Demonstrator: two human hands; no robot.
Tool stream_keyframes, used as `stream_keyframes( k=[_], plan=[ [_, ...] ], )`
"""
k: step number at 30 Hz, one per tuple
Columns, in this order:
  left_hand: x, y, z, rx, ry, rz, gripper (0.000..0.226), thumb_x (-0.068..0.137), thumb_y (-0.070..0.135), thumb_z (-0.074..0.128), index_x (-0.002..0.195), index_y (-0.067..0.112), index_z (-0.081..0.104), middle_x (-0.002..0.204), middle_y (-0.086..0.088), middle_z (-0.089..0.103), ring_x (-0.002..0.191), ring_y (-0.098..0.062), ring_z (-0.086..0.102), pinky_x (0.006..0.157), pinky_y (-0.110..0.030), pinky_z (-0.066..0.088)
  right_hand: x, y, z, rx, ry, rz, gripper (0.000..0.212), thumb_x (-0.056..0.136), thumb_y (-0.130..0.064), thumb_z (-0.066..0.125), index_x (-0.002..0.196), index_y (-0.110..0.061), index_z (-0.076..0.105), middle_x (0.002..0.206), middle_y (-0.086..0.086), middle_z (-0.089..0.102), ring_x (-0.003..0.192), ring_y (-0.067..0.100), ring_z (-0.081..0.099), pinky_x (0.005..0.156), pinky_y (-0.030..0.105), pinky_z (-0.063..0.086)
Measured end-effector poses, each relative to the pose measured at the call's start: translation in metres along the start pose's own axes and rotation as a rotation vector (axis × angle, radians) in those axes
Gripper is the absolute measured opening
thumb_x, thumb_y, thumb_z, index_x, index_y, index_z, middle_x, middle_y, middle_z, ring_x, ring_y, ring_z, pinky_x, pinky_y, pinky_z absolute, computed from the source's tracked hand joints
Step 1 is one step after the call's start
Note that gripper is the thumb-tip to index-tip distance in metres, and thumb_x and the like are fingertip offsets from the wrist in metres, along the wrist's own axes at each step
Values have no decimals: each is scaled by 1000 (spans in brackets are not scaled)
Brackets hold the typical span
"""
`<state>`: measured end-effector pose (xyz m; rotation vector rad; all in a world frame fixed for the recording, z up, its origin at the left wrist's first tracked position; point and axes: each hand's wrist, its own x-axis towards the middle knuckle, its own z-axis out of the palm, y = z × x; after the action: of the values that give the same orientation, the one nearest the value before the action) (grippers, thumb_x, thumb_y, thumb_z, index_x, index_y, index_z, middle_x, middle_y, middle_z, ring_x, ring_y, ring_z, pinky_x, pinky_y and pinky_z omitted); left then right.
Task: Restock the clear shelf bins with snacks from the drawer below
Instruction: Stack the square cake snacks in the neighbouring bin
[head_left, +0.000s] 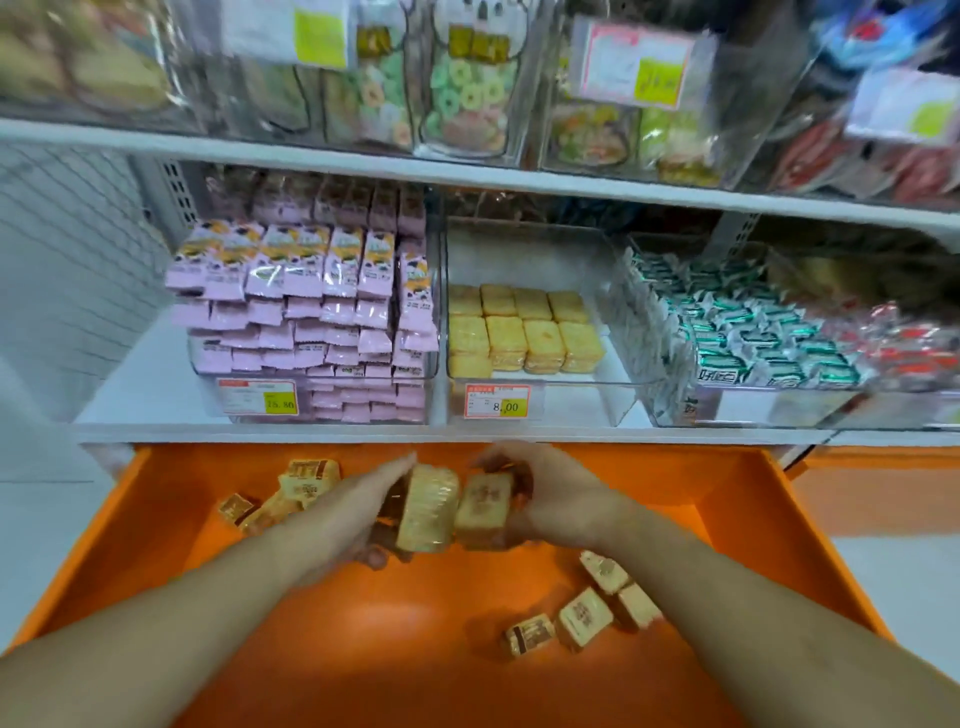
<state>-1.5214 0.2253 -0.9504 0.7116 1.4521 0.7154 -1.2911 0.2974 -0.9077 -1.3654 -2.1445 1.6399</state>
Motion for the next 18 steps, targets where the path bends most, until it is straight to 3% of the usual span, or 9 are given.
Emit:
stream_keyframes(
  k=[2, 4, 6, 8, 10, 13, 15, 18],
  plan=[
    [-27, 19, 2, -17, -89, 36, 62, 95, 71, 49, 115, 18, 74, 87, -15, 71, 65, -25, 61, 48, -24, 36, -27, -24, -10, 7, 51, -76, 65, 76, 20, 76, 130, -14, 62, 113, 3, 66, 87, 3, 71, 71, 40, 64],
    [-54, 36, 8, 10, -117, 100, 50, 90, 59, 69, 115, 16, 73, 88, -13, 73, 67, -22, 60, 47, -25, 35, -51, -40, -18, 74, 123, -134, 65, 73, 11, 83, 128, -20, 66, 117, 5, 69, 97, 22, 74, 82, 53, 63],
    [-77, 48, 16, 31, -97, 169, 40, 89, 39, 77, 120, 13, 70, 97, -18, 76, 70, -22, 62, 47, -25, 37, -71, -51, -28, 158, 223, -173, 46, 78, -13, 84, 121, -25, 73, 121, 7, 70, 103, 31, 72, 93, 58, 58],
    [-94, 56, 23, 1, -94, 210, 37, 90, 32, 76, 121, 11, 69, 101, -22, 76, 73, -25, 65, 48, -26, 40, -82, -55, -33, 283, 278, -179, 39, 83, -37, 77, 115, -15, 76, 118, 13, 72, 106, 34, 71, 103, 63, 50],
    [-106, 61, 30, -90, -95, 236, 36, 90, 28, 75, 121, 11, 69, 103, -22, 77, 79, -32, 71, 53, -30, 47, -86, -59, -33, 425, 303, -117, 48, 89, -47, 71, 114, -6, 75, 116, 20, 74, 104, 40, 70, 102, 66, 51],
    [-102, 65, 41, -242, -48, 266, 37, 89, 24, 76, 124, 13, 69, 107, -21, 77, 94, -44, 75, 78, -48, 59, -86, -70, -26, 500, 303, -14, 44, 101, -47, 60, 113, -8, 78, 115, 24, 73, 99, 51, 70, 83, 57, 62],
    [-95, 65, 47, -291, -27, 283, 41, 87, 26, 76, 126, 15, 70, 112, -17, 77, 102, -40, 75, 92, -56, 59, -82, -76, -21, 536, 291, 40, 44, 105, -46, 54, 108, -10, 78, 109, 23, 75, 91, 50, 73, 73, 53, 63],
    [-92, 67, 54, -270, -72, 314, 45, 84, 25, 79, 127, 17, 70, 117, -10, 77, 110, -32, 73, 97, -55, 58, -76, -83, -17, 560, 293, 104, 49, 108, -48, 47, 108, -9, 75, 96, 20, 77, 77, 47, 75, 66, 50, 63]
  ],
)
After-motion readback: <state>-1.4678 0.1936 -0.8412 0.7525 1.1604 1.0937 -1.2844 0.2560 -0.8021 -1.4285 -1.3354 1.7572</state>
